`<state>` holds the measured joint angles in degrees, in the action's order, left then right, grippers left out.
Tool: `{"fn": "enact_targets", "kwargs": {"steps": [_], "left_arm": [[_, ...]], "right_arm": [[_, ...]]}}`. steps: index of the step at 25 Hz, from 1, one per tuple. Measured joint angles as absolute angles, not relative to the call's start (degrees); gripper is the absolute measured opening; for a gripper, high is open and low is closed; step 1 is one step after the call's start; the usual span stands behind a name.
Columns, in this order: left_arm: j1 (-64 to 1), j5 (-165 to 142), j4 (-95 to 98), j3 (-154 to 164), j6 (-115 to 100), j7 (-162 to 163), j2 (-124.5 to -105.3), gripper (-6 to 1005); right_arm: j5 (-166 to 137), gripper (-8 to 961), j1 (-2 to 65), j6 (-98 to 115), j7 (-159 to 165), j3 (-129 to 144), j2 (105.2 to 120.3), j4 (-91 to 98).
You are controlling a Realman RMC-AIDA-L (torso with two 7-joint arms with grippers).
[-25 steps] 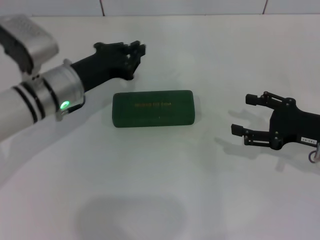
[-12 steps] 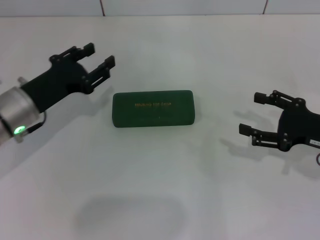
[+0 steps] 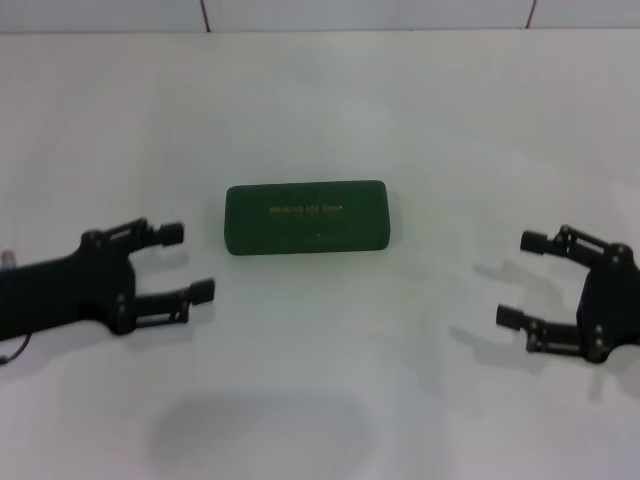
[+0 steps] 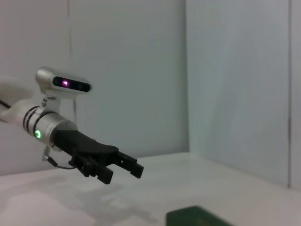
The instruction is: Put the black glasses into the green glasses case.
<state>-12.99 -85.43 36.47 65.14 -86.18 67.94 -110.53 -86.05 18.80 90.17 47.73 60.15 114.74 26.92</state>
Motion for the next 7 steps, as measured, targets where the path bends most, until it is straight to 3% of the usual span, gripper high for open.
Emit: {"fn": "enact_targets", "kwargs": {"steps": [4, 7], "left_arm": [[-11.44, -93.27, 36.87, 60.54, -87.12, 69.03, -111.67, 876], [-10.22, -94.67, 37.08, 59.00, -87.69, 68.97, -112.25, 876]], "right_arm": [[-89.13, 872, 18.64, 90.06, 47.85, 60.14, 115.15, 26.57], [-90.26, 872, 18.58, 90.13, 47.85, 60.18, 115.36, 25.64]]}}
